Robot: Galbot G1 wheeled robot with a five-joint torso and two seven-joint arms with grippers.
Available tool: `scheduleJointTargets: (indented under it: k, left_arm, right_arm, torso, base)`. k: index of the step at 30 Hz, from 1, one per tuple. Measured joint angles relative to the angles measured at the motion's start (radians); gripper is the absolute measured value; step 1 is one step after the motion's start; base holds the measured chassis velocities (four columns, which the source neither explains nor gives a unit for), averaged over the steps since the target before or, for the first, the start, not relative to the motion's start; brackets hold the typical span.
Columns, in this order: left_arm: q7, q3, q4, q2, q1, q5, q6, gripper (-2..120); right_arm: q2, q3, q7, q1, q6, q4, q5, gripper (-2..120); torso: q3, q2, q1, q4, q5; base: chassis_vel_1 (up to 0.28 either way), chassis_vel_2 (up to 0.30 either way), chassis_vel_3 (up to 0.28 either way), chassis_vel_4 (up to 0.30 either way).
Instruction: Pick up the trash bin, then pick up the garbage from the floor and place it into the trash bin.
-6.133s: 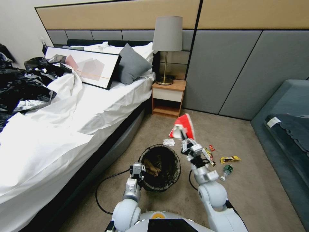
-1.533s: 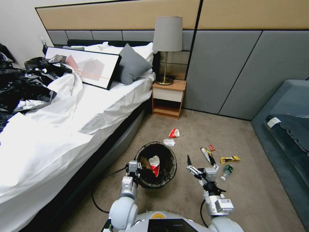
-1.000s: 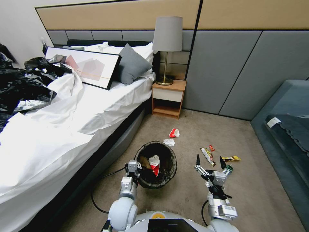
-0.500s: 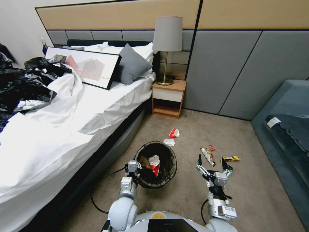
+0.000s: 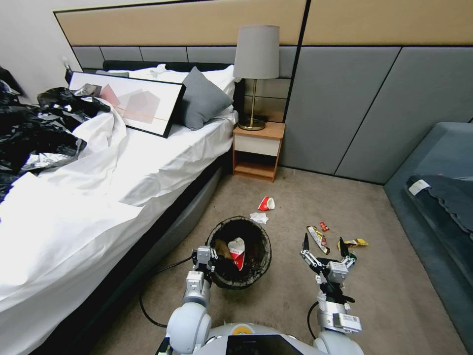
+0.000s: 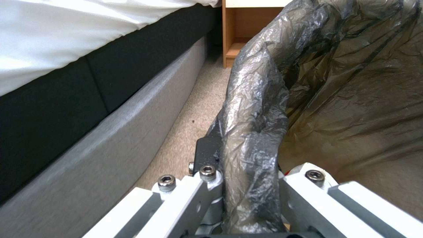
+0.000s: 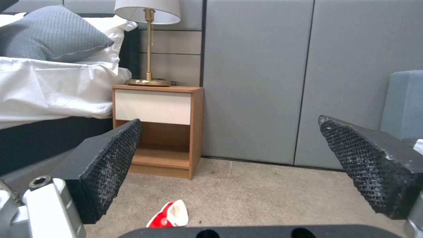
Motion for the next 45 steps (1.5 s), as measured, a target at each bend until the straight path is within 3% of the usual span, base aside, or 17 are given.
scheduleJointTargets:
  k: [23,37,45]
  left_arm:
    - [0.0,0.003,0.005,-0.003,0.0,0.003,-0.001,1]
    - [0.0,0.003,0.001,0.003,0.004,0.004,-0.001,1]
    - [-0.001,0.005,-0.004,0.004,0.008,0.008,-0.001,1]
  right_arm:
    - [-0.001,0.003,-0.012,0.018,0.008,-0.016,-0.007,100]
    - [-0.004,0.039,-0.031,0.065,0.022,-0.029,-0.019,100]
    - [-0.056,0.103,-0.036,0.153,-0.06,-0.039,0.009,100]
  torso:
    - [0.0,0.0,0.0,-0.0001,0.0001]
    - [0.0,0.0,0.0,0.0,0.0001]
    - [0.0,0.0,0.0,0.0,0.0002]
  base:
    - [-0.173,0.171,0.17,-0.174]
    - [-0.005,0.008,0.003,-0.004]
    - [0.0,0.0,0.0,0.0]
